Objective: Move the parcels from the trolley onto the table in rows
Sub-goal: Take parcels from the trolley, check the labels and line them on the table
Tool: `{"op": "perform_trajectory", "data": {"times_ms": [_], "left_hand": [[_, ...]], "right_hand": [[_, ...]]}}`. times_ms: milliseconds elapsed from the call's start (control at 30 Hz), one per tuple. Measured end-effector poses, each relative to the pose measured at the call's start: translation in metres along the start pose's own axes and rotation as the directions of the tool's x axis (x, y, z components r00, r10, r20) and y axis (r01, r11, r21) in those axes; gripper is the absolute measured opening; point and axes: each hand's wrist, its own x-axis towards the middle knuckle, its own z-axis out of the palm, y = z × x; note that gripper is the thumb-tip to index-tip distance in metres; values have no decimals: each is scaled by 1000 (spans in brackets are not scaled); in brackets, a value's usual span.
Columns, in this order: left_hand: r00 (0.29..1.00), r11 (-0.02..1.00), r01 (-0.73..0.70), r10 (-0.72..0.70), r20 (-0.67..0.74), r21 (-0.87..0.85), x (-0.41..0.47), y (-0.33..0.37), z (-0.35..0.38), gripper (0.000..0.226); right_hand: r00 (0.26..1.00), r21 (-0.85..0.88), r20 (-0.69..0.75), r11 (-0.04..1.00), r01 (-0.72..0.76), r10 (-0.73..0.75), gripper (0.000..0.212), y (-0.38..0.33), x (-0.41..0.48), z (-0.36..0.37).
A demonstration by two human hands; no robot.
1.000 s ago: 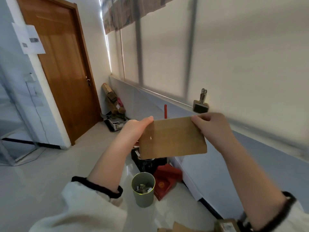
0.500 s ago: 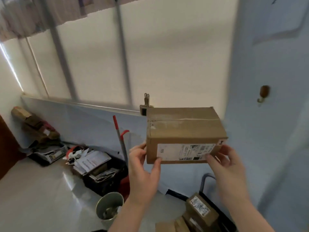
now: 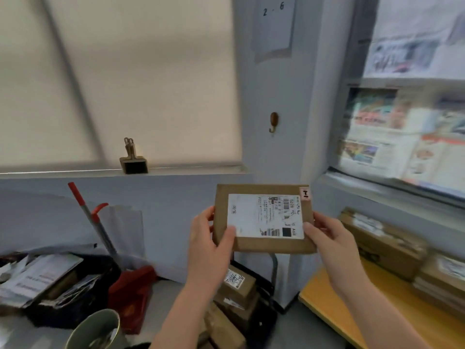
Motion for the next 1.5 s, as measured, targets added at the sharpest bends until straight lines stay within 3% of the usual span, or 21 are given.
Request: {"op": "perform_trajectory", "data": {"times_ms": [200, 500, 667, 867, 1000, 1200, 1367, 1500], "left_hand": [[931, 986, 156, -127, 343, -57, -64, 57, 137, 44], [729, 977, 176, -47, 683, -120, -223, 154, 326, 54], [627, 982, 163, -31, 779, -93, -283, 189, 387, 54], [505, 992, 102, 8, 863, -68, -328, 212, 465, 52], [427, 992, 124, -24, 904, -32, -351, 224, 521, 53], [328, 991, 126, -6, 945, -37, -364, 253, 597, 59], [261, 988, 120, 61, 963, -95, -378, 267, 646, 49], [158, 981, 162, 79, 984, -105, -401, 281, 682, 32]], "right_hand": [[965, -91, -212, 980, -174, 152, 32, 15, -41, -169], [780, 14, -509, 909, -416, 364, 37, 34, -157, -408], [698, 140, -604, 914, -382, 384, 35, 46, -205, -481], [551, 283, -709, 893, -350, 441, 30, 76, -228, -547], [474, 296, -751, 877, -379, 459, 28, 89, -222, -593], [395, 265, -797, 853, -450, 457, 43, 98, -196, -662], [247, 236, -896, 867, -439, 369, 36, 111, -177, -705], [136, 250, -930, 861, -444, 340, 18, 117, -192, -752]]}}
